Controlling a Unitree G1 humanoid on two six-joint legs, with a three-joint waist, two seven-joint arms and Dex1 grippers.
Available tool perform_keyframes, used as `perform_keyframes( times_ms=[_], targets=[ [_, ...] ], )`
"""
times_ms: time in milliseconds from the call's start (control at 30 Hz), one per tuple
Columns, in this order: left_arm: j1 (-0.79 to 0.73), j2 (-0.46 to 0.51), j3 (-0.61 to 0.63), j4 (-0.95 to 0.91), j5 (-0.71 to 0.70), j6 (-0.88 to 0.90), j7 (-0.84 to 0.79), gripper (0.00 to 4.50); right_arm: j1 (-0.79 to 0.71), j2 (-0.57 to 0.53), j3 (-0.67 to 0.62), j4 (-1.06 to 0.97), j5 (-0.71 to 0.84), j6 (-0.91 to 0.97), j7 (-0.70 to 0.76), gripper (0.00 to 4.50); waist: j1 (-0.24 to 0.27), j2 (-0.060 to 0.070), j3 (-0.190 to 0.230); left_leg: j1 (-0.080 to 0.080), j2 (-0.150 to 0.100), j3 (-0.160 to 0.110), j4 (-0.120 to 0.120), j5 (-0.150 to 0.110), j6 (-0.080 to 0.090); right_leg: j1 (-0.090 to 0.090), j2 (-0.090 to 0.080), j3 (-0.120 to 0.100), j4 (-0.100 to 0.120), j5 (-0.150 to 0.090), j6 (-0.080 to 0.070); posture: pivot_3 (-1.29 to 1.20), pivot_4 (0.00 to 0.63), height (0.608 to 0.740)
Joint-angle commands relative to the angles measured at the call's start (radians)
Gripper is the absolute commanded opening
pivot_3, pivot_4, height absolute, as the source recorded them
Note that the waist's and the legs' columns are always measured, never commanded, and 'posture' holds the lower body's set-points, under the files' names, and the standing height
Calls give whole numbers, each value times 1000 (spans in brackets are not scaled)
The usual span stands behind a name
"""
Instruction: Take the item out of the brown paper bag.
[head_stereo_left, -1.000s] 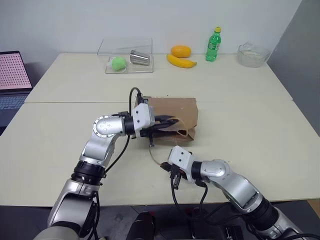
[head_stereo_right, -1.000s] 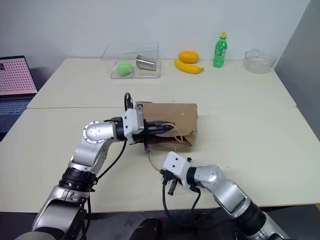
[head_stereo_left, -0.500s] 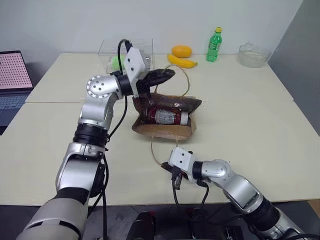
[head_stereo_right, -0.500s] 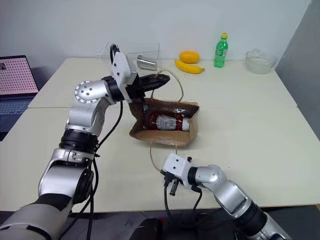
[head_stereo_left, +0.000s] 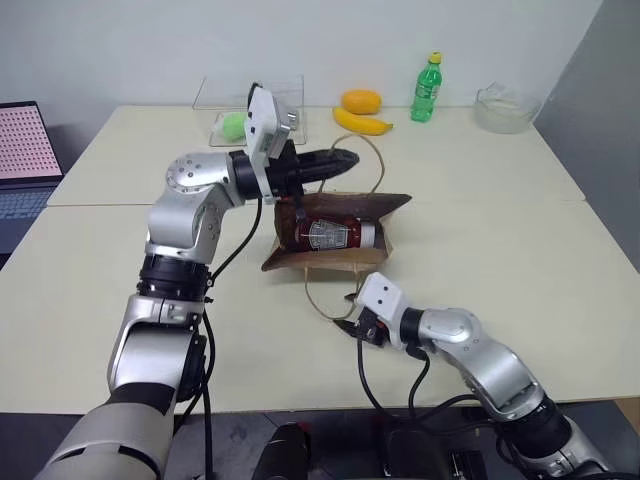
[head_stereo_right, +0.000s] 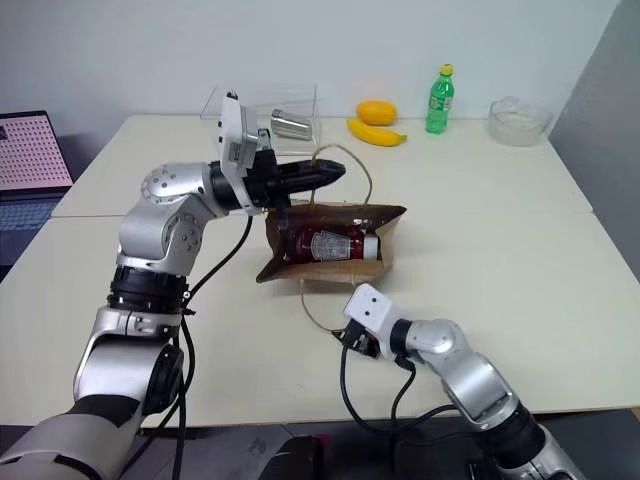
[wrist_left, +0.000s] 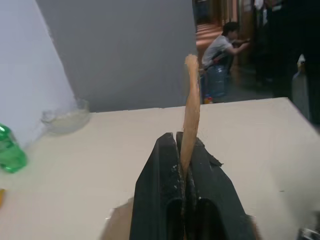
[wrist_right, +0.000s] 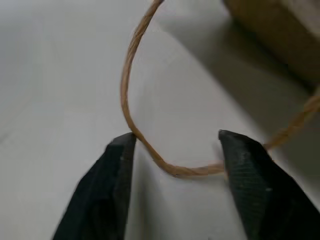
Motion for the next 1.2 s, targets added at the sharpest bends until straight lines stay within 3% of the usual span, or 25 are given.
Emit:
perform_keyframes(
  times_ms=[33,67,167,333,467,600,800,1033,1200],
  targets=[
    [30,25,11,-121,-43,61,-6,0,-4,-30,-78,-161,79,82,31,4280,-2,0,0,0,0,0,0,0,0,0,0,0,0,0,0,0,150,740],
    [43,29,7,-140,-47,75,-10,0,-7,-39,-104,-195,106,107,40,4464,-2,0,0,0,0,0,0,0,0,0,0,0,0,0,0,0,150,740],
    [60,35,2,-171,-53,104,-14,0,-14,-58,-153,-250,171,160,55,4464,-2,0,0,0,0,0,0,0,0,1,0,0,0,0,0,0,150,740],
    [84,54,-3,-204,-64,138,-42,0,-33,-156,-375,-379,439,355,154,4464,0,0,0,0,-1,1,0,0,0,1,-1,0,-1,0,0,0,150,740],
    [92,63,-2,-212,-66,146,-53,0,-94,-165,-432,-373,542,409,130,4464,0,0,0,1,0,1,0,0,0,1,0,0,-1,0,0,0,150,740],
    [61,61,26,-189,-83,169,-40,0,-271,-93,-285,-223,414,361,0,4464,-11,0,0,1,0,3,0,0,0,0,0,2,0,0,0,0,150,740],
    [24,63,46,-157,-93,183,-34,0,-433,-77,3,73,157,169,-36,4464,-10,0,0,0,-1,2,0,0,0,0,-1,1,0,0,0,0,150,740],
    [25,57,46,-154,-88,175,-30,0,-537,15,75,343,-7,-1,-60,4464,-10,0,0,-2,-1,3,-1,0,0,-4,-1,1,0,0,0,0,150,740],
    [25,55,46,-149,-84,166,-24,0,-584,14,168,421,-139,-91,-13,4464,-11,0,0,-2,0,3,-1,0,0,-5,-1,1,1,0,0,0,150,740]
  ],
)
